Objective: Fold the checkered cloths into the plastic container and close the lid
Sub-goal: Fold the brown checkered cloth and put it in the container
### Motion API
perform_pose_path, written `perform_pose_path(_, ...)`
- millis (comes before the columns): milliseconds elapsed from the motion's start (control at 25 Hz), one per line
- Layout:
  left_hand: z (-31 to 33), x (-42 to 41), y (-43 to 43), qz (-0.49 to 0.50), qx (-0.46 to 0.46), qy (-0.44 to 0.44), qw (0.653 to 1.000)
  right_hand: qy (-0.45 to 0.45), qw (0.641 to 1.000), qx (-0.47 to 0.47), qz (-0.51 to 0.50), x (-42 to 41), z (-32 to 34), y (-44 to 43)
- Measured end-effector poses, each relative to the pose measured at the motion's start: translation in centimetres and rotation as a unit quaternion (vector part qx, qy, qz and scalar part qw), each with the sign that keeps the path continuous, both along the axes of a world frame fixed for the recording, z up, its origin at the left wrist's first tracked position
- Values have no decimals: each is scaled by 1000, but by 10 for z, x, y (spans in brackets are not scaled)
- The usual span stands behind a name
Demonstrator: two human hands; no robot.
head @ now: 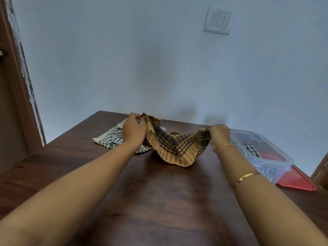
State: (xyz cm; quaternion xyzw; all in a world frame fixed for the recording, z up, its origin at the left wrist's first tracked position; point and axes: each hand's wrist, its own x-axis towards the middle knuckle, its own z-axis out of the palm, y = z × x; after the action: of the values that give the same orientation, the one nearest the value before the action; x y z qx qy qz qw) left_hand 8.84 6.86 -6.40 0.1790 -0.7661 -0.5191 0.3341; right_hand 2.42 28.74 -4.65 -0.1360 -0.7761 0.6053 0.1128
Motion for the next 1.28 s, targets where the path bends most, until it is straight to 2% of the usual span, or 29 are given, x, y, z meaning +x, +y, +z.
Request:
perform_pose_path(40,2,0,5,-9,2,0,1000,-55,990,116,53,4,-2,-7)
perform_pose_path(80,5,0,9,-16,2,4,1000,-65,972,210,77,10,-3,-15)
perform_pose_path(120,8,0,13,-23,4,10,1000,-32,965,246,91,19,-1,-24)
perform_pose_path(160,10,1,17,-32,7,18,999,33,964,236,115,26,2,-32)
perform_pose_path(240,13,3,22,-59,6,37,998,145,956,147,208,43,13,-50)
perform_pose_path(320,16,5,25,-105,1,59,993,163,935,112,293,54,24,-61)
perform_pose_path(440,16,9,26,-178,-41,50,982,149,904,166,364,59,31,-68)
perform_pose_path(520,14,9,23,-182,-41,9,982,149,916,163,335,53,30,-64)
perform_pose_path(600,12,8,19,-179,19,-25,983,163,935,175,263,46,29,-55)
perform_pose_path(720,9,6,13,-182,59,-30,981,187,934,255,165,40,27,-43)
perform_pose_path(760,8,6,11,-187,70,-23,980,193,940,252,123,36,26,-38)
perform_pose_path(920,6,4,3,-119,103,7,987,190,977,88,-50,26,31,-18)
perform_pose_path(1000,6,3,-1,-77,79,17,994,209,977,-14,-34,24,30,-16)
perform_pose_path(1080,9,3,0,-50,12,22,998,241,966,-96,6,27,29,-20)
perform_pose_path(1160,13,6,1,-24,-17,38,999,288,955,-74,13,29,29,-22)
perform_pose_path(1280,18,6,-5,33,-6,74,997,346,938,-13,21,33,40,-22)
